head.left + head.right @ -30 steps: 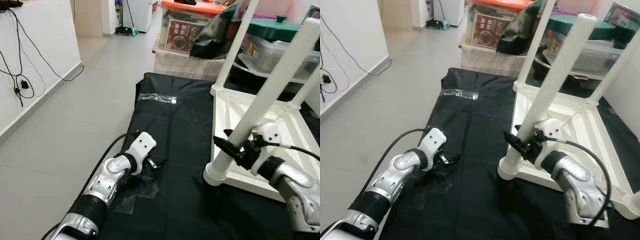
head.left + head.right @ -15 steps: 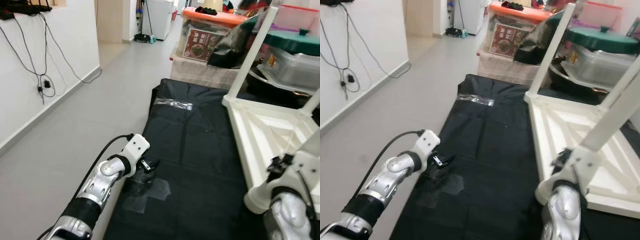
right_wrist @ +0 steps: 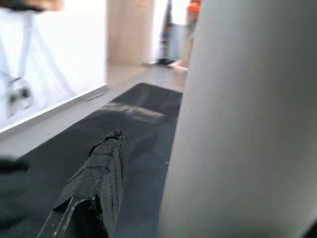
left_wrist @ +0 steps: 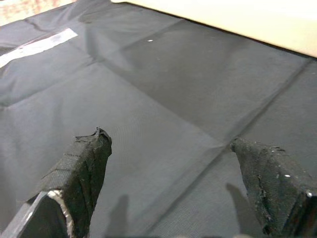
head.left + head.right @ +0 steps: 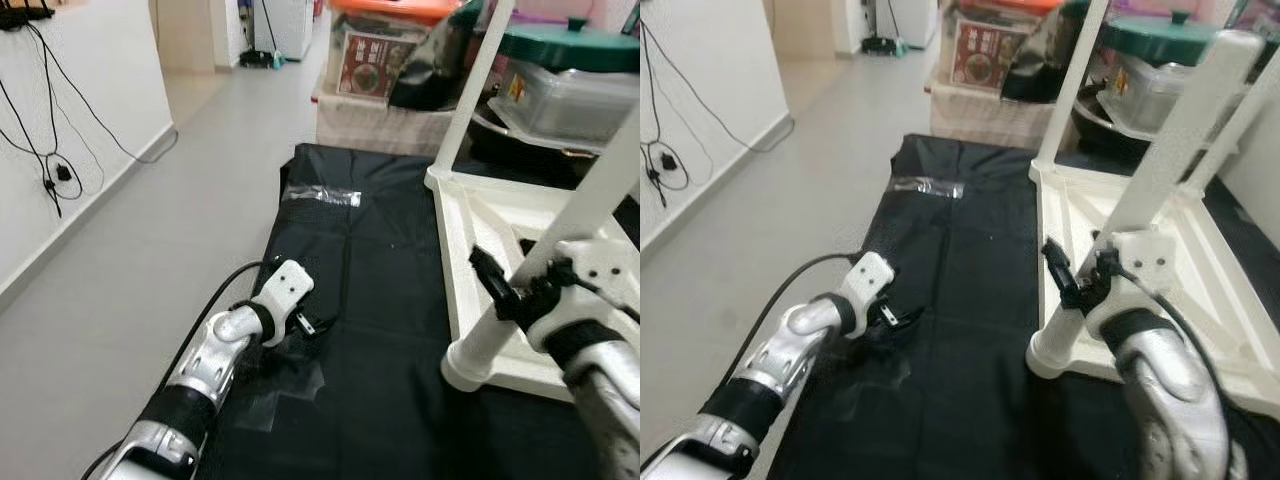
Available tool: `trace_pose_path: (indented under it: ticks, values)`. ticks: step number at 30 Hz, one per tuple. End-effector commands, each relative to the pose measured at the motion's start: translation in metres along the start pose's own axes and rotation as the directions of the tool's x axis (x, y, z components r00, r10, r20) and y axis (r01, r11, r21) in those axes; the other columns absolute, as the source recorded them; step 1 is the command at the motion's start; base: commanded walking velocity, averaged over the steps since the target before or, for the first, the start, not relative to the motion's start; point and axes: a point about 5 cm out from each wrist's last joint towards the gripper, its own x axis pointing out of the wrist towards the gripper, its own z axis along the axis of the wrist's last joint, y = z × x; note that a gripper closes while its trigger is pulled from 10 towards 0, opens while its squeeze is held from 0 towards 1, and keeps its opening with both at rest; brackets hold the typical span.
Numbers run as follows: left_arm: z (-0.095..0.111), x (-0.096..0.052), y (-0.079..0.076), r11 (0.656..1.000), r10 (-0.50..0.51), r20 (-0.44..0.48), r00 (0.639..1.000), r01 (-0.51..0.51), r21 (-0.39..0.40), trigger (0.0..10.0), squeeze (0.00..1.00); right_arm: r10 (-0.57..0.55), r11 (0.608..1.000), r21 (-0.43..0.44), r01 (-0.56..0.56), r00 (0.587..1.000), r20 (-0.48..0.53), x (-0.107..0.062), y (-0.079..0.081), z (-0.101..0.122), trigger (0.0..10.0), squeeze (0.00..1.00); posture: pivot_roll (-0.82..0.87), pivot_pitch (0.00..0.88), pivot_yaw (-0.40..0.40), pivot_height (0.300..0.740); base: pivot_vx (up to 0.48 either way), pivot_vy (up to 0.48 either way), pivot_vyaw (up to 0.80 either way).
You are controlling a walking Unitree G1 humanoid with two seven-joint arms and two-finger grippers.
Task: Building children table
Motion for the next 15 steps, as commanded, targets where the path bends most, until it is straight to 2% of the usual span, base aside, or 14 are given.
trace_pose_path:
  ticks: [1, 2, 4, 5, 6, 7, 8, 9, 10, 11, 12, 13, 14, 15]
  values:
    - [-0.003, 0.0, -0.003, 1.0, -0.009, -0.009, 1.0, 0.009, 0.005, 10.0, 0.0, 0.181, 0.984, 0.01, -0.18, 0.983, -0.031, 0.001, 0.011, -0.01, 10.0, 0.0, 0.09, 0.0, -0.107, 0.74, 0.0, 0.0, 0.0]
    - [-0.003, 0.0, -0.003, 1.0, -0.009, -0.009, 1.0, 0.009, 0.005, 10.0, 0.0, 0.181, 0.984, 0.01, -0.18, 0.983, -0.031, 0.001, 0.011, -0.01, 10.0, 0.0, 0.09, 0.0, -0.107, 0.74, 0.0, 0.0, 0.0]
    - [-0.002, 0.001, -0.003, 1.0, -0.007, -0.007, 1.0, 0.007, 0.008, 10.0, 0.0, 0.246, 0.968, -0.019, -0.249, 0.963, -0.109, 0.007, 0.011, -0.025, 10.0, 0.0, 0.1, 0.0, -0.113, 0.74, 0.0, 0.0, 0.0]
    - [-0.001, 0.001, -0.003, 1.0, -0.003, -0.005, 1.0, 0.003, 0.008, 10.0, 0.0, 0.242, 0.969, -0.02, -0.246, 0.962, -0.131, 0.014, 0.011, -0.03, 6.0, 0.0, 0.12, 0.0, -0.126, 0.74, 0.0, 0.0, 0.0]
    - [-0.001, 0.001, -0.003, 1.0, -0.003, -0.005, 1.0, 0.003, 0.008, 10.0, 0.0, 0.242, 0.969, -0.02, -0.246, 0.962, -0.131, 0.014, 0.011, -0.03, 6.0, 0.0, 0.12, 0.0, -0.126, 0.74, 0.0, 0.0, 0.0]
    - [-0.001, 0.001, -0.001, 1.0, 0.009, -0.002, 1.0, -0.009, 0.008, 10.0, 0.0, 0.181, 0.982, -0.019, -0.186, 0.973, -0.141, 0.028, 0.006, -0.033, 0.0, 0.0, 0.13, 0.0, -0.136, 0.74, 0.0, 0.0, 0.0]
    - [-0.001, 0.0, 0.001, 1.0, 0.019, -0.002, 1.0, -0.019, 0.007, 10.0, 0.0, 0.061, 0.998, 0.012, -0.06, 0.985, -0.161, 0.039, -0.003, -0.036, 0.0, 0.0, 0.13, 0.0, -0.136, 0.74, 0.0, 0.0, 0.0]
    - [-0.001, 0.0, 0.001, 1.0, 0.019, -0.002, 1.0, -0.019, 0.007, 10.0, 0.0, 0.061, 0.998, 0.012, -0.06, 0.985, -0.161, 0.039, -0.003, -0.036, 0.0, 0.0, 0.13, 0.0, -0.136, 0.74, 0.0, 0.0, 0.0]
    - [-0.001, -0.001, 0.002, 1.0, 0.025, -0.003, 1.0, -0.025, 0.006, 10.0, 0.0, -0.057, 0.997, 0.035, 0.065, 0.981, -0.185, 0.046, -0.012, -0.038, 0.0, 0.0, 0.13, 0.0, -0.136, 0.74, 0.0, 0.0, 0.0]
    - [-0.002, -0.003, 0.003, 1.0, 0.028, -0.004, 1.0, -0.028, 0.006, 10.0, 0.0, -0.183, 0.979, 0.048, 0.197, 0.961, -0.208, 0.051, -0.021, -0.041, 0.0, 0.0, 0.14, 0.0, -0.136, 0.74, 0.0, 0.0, 0.0]
    - [-0.003, -0.004, 0.003, 1.0, 0.028, -0.007, 1.0, -0.028, 0.008, 10.0, 0.0, -0.341, 0.93, 0.056, 0.363, 0.911, -0.233, 0.05, -0.033, -0.046, 0.0, 0.0, 0.14, 0.0, -0.135, 0.74, 0.0, 0.0, 0.0]
    - [-0.003, -0.004, 0.003, 1.0, 0.028, -0.007, 1.0, -0.028, 0.008, 10.0, 0.0, -0.341, 0.93, 0.056, 0.363, 0.911, -0.233, 0.05, -0.033, -0.046, 0.0, 0.0, 0.14, 0.0, -0.135, 0.74, 0.0, 0.0, 0.0]
    - [-0.005, -0.005, 0.003, 1.0, 0.026, -0.011, 1.0, -0.026, 0.01, 10.0, 0.0, -0.646, 0.727, 0.055, 0.684, 0.71, -0.281, 0.03, -0.053, -0.058, 0.0, 0.0, 0.14, 0.0, -0.136, 0.74, 0.0, 0.0, 0.0]
    - [-0.005, -0.006, 0.002, 1.0, 0.025, -0.012, 1.0, -0.025, 0.01, 10.0, 0.0, -0.761, 0.588, 0.04, 0.808, 0.569, -0.313, 0.014, -0.06, -0.067, 0.0, 0.0, 0.14, 0.0, -0.136, 0.74, 0.0, 0.0, 0.0]
